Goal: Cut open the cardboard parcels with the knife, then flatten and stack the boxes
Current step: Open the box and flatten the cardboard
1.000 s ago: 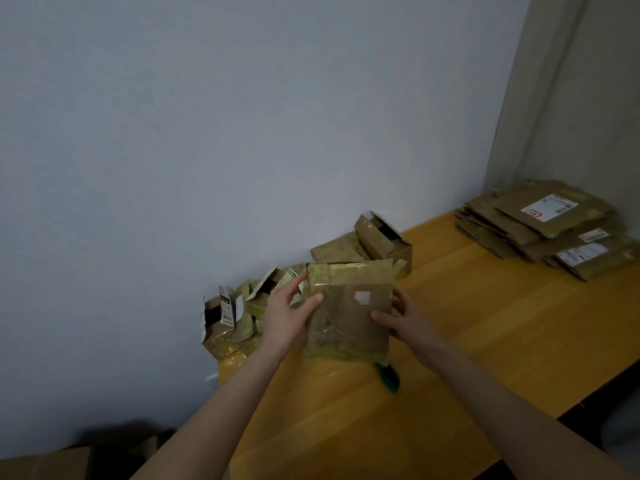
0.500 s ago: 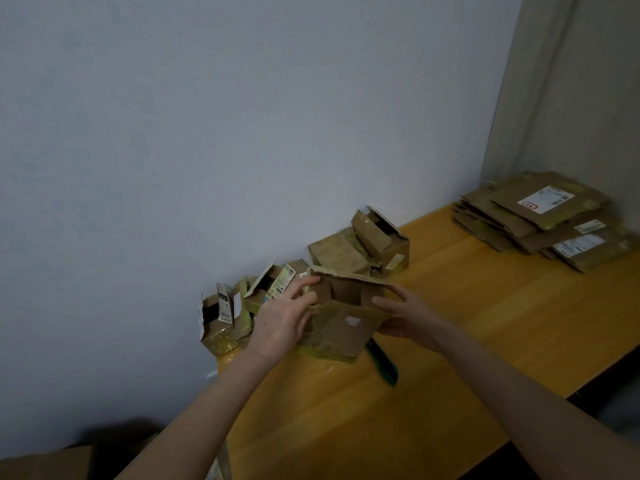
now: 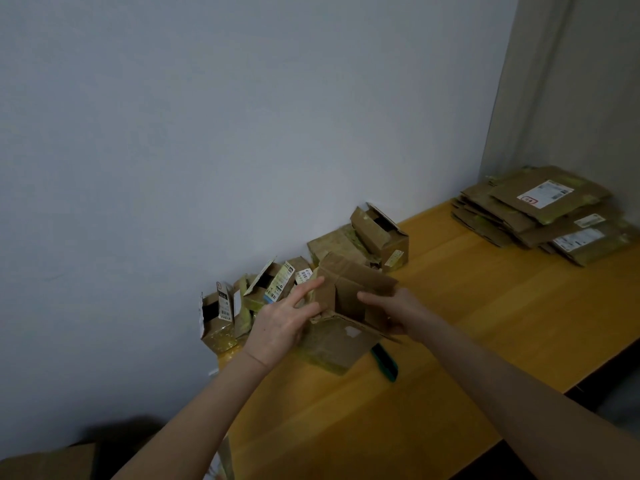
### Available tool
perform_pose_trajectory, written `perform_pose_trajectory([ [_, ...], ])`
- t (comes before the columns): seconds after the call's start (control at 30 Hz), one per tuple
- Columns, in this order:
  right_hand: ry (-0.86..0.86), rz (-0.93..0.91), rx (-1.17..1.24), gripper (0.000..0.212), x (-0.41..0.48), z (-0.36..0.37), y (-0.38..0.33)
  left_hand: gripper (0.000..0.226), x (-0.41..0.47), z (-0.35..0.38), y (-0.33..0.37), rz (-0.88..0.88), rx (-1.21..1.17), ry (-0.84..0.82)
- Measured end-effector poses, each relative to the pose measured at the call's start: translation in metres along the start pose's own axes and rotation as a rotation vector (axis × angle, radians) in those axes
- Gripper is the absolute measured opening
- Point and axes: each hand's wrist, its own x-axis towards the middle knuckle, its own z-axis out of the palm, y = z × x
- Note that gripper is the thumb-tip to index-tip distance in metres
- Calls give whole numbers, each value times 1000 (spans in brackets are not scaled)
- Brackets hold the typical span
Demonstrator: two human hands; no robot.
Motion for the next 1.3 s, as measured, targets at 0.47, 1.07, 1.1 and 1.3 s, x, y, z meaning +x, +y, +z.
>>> perform_pose_trajectory([
  [0.47,278,-247,-166,13,5,10,-4,24,0,0,-19,-1054,-1159,-109],
  [1.07,317,-313,-106,18,10,4,11,38,3,22,-12,-1168,-1169,-312],
  [1.1,288,-250,-7,21,11,0,13,29,0,20,-14,-1193,-1254,-269],
  [1.3,-188,30,767,34,12,-24,20,40,-25,19,-32,-1138,-1304,-259],
])
